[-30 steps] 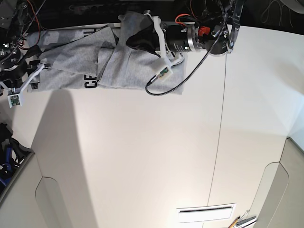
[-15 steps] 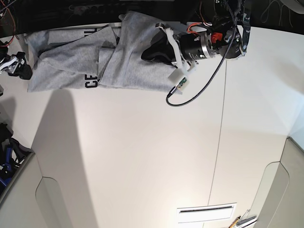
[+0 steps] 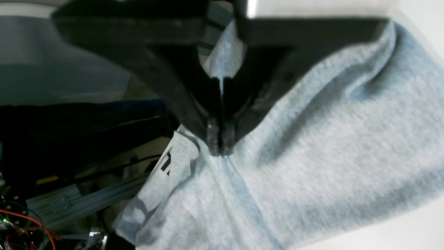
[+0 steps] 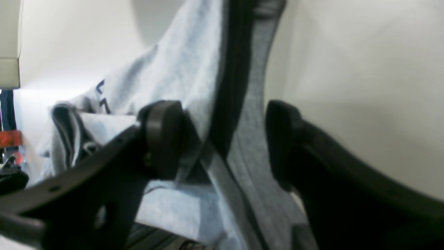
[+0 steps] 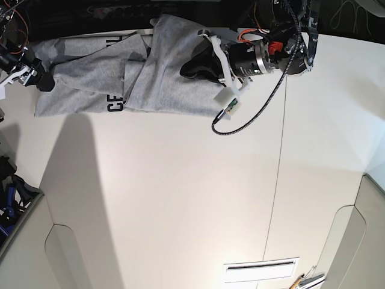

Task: Fold the T-shirt properly
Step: 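Fold the grasped strip end with the left gripper toward the right gripper, then grasp the folded bundle with the right gripper beside the left gripper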

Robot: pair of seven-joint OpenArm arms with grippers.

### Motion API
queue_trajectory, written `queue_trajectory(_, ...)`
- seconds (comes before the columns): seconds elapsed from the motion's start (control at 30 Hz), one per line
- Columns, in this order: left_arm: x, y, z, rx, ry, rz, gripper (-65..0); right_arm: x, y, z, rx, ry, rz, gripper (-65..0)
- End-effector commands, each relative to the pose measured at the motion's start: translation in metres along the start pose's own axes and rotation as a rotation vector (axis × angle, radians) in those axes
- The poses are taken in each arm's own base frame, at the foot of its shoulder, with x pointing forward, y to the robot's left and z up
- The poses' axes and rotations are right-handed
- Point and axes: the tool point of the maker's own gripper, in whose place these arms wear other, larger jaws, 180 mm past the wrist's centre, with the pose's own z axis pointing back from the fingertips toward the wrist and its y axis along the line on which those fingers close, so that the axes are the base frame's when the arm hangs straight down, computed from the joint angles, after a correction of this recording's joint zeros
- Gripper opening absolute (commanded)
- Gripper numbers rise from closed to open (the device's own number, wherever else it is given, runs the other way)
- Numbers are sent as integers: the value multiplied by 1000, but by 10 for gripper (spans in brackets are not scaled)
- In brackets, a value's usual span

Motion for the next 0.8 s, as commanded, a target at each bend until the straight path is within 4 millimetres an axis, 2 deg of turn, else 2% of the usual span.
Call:
queue_trajectory(0.0,13,-6,2,-22,-48,-20,-650,9,2,3,1,-8,33,-275)
queue_trajectory(0.23,13,-6,2,-22,-46,-20,-650,-12,4,-13,-22,100,83,-292)
queue_trajectory(0.27,13,-5,2,-22,-46,-20,-650,-13,6,-14,-19,106,86,-331)
queue_trajectory(0.3,13,-5,2,-21,-45,-20,-650,-14,7,-15,-16,108,88,-396)
queue_trajectory(0.37,13,-2,4,-8,-44,-19,-650,-13,7,-15,-17,108,88,-592)
queue_trajectory(0.4,13,3,6,8,-46,-17,-650,-13,7,-14,-17,105,88,-650)
queue_trajectory(0.53,7,38,23,156,-20,-25,-650,-11,14,-11,-16,131,131,-650)
queue_trajectory(0.6,0,61,34,261,5,2,-650,-4,25,-7,-5,123,173,-650)
queue_trajectory(0.67,-9,79,39,335,29,35,-650,5,41,-4,21,105,223,-650)
queue_trajectory(0.77,-27,94,38,375,61,93,-650,18,73,1,63,59,317,-650)
